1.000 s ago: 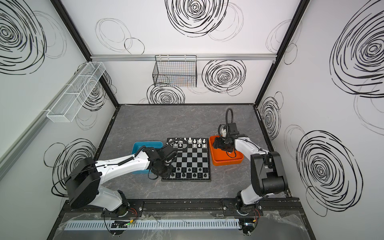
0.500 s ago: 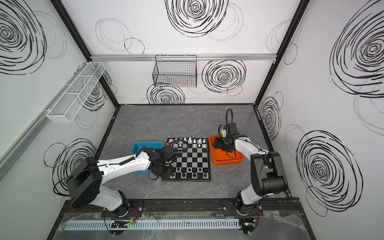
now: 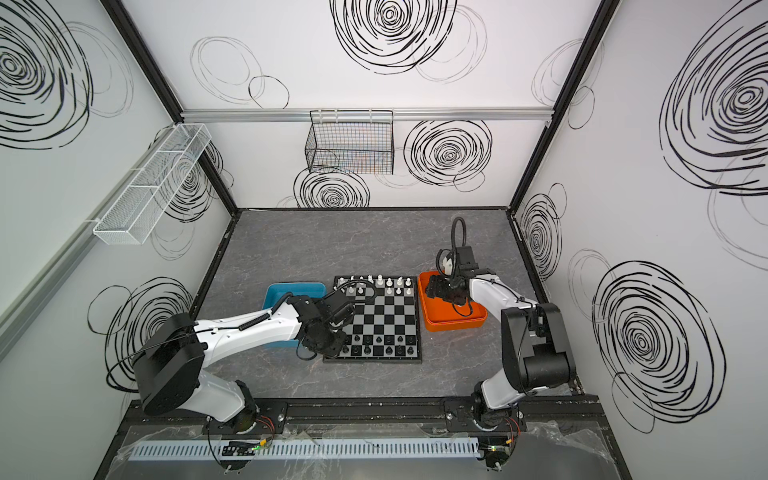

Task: Set up the chess pieces on the board
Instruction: 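Lower the black pawn onto the edge square and open the left gripper, then raise the left gripper over the blue tray while the right gripper lowers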

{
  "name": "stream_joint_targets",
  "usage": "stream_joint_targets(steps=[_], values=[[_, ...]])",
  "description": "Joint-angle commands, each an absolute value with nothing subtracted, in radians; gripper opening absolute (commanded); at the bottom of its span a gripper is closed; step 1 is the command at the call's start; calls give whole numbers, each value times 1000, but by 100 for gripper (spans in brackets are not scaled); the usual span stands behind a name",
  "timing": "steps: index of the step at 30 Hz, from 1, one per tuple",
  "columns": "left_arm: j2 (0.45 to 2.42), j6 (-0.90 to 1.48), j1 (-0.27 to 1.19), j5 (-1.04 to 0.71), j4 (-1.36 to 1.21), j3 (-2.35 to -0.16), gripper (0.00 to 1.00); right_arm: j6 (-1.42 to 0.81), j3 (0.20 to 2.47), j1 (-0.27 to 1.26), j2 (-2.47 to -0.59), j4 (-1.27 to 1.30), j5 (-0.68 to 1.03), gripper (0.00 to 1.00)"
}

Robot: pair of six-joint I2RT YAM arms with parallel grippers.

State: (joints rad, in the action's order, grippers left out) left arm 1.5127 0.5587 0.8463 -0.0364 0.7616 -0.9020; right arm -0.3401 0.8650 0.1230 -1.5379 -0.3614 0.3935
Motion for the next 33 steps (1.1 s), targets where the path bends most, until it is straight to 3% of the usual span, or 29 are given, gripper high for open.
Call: stream_joint_targets(steps=[1,16,33], values=[[1485,568,852,-22,804,-930,38,-333,853,118,-1542,-366,394,76],[1458,535,814,11,893,-1068,41,-332,885,118,-1532,-389,383,74],[1455,314,405,1,890,-1135,56,-290,1016,100,-1535,-524,254,73]])
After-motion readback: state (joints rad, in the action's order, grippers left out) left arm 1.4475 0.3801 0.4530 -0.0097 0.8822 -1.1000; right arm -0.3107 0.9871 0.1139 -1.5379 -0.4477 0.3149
